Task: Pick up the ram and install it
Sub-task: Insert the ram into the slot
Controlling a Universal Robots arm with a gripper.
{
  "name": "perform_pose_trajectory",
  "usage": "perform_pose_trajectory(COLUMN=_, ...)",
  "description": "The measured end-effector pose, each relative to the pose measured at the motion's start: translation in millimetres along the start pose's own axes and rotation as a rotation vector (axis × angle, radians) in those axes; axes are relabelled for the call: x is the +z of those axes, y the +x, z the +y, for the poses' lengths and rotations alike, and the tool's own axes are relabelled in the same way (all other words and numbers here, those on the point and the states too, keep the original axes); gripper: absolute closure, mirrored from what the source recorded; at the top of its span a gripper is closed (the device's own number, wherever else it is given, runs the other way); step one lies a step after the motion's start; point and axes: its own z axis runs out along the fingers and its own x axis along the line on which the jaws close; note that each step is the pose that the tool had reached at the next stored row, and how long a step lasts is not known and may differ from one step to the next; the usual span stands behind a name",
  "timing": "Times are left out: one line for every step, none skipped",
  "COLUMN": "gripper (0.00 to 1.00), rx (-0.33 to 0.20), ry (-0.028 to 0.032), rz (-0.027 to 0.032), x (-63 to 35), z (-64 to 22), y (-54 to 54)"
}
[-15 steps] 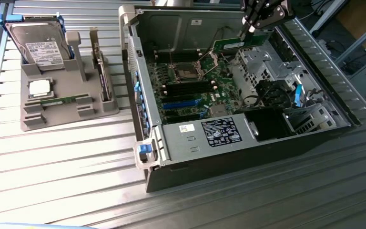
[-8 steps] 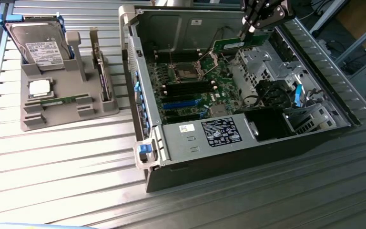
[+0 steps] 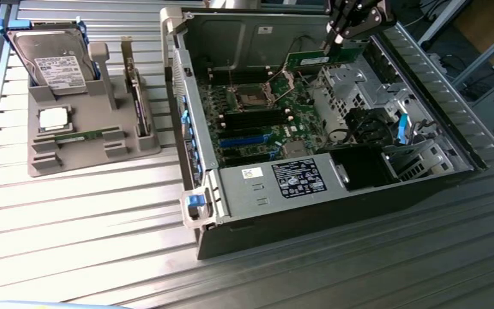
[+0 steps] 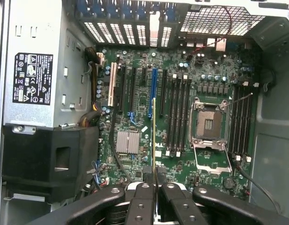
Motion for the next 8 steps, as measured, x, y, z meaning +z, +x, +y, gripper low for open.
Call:
perform_pose_trajectory(gripper=0.87, rx=0.000, ry=0.0000, rz=0.0000, x=0.1, z=0.0, y=-0.1)
perform_pose_trajectory(gripper=0.87, rx=0.000, ry=0.0000, rz=0.0000, x=0.2, z=0.0, y=-0.1)
perform_pose_trajectory(gripper=0.87, rx=0.000, ry=0.0000, rz=0.0002, x=0.3, z=0.0, y=-0.1)
perform_pose_trajectory(gripper=0.87, rx=0.000, ry=0.0000, rz=0.0002, x=0.4, z=0.0, y=-0.1)
perform_pose_trajectory(gripper=0.87, rx=0.000, ry=0.0000, rz=0.0002, x=0.5, z=0.0, y=-0.1)
perform_pose_trajectory(gripper=0.87, rx=0.000, ry=0.0000, rz=0.0005, x=0.7, z=0.0, y=-0.2)
perform_pose_trajectory(gripper=0.87, rx=0.000, ry=0.0000, rz=0.0005, x=0.8, z=0.0, y=-0.2)
perform_pose_trajectory(gripper=0.87, rx=0.000, ry=0.0000, rz=0.0006, x=0.9, z=-0.1, y=-0.2)
